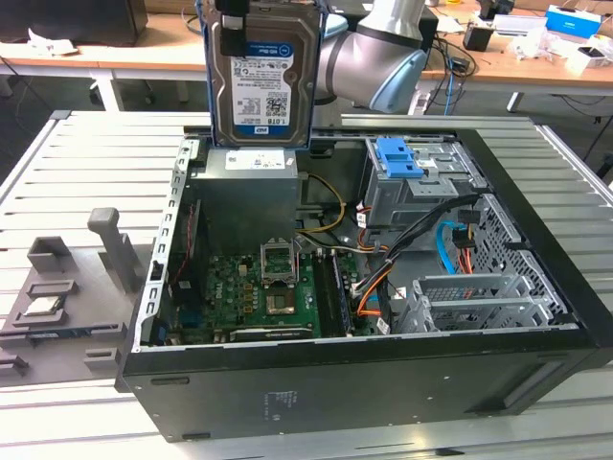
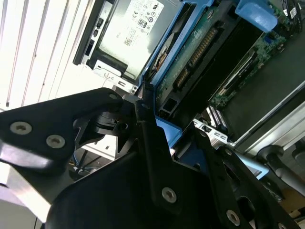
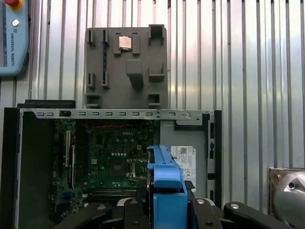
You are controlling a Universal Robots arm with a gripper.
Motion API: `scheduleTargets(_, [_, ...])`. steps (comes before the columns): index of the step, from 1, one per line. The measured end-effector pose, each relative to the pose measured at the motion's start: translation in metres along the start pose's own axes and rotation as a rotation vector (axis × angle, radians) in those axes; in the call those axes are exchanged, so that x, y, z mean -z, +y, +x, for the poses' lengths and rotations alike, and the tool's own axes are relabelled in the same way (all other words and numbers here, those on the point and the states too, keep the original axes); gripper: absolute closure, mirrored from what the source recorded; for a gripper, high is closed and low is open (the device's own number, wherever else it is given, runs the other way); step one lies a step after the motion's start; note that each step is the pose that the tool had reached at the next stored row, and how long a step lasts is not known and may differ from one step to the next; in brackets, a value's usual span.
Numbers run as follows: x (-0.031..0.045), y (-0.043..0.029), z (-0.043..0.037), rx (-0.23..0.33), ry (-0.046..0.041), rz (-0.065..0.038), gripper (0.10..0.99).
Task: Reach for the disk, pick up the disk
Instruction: 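Pick up the disk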
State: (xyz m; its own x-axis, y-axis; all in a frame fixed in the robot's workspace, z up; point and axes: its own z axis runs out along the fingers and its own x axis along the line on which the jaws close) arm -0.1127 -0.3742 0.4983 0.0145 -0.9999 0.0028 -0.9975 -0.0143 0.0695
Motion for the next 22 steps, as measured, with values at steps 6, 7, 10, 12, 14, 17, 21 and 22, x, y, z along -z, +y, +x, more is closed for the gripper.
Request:
scheduleTargets(6, [-0.0038,-0.005,0.0001,0.0,0.0,0.0,0.718])
scheduleTargets(7, [-0.0043,-0.0056,0.0001,0.0,0.0001,0.0,0.718])
scheduleTargets(10, [-0.0052,-0.0115,0.0001,0.0,0.0001,0.0,0.718])
scheduleTargets(12, [-0.005,-0.0201,0.0003,0.0,0.0,0.0,0.718])
scheduleTargets(14, [-0.0045,-0.0264,0.0003,0.0,0.0001,0.0,0.718])
scheduleTargets(17, [-0.0041,-0.0332,0.0005,0.0,0.0001,0.0,0.718])
scheduleTargets(21, [-0.0034,-0.0434,0.0006,0.0,0.0,0.0,0.718])
scheduleTargets(22, [-0.0032,-0.0451,0.0006,0.0,0.0001,0.0,0.718])
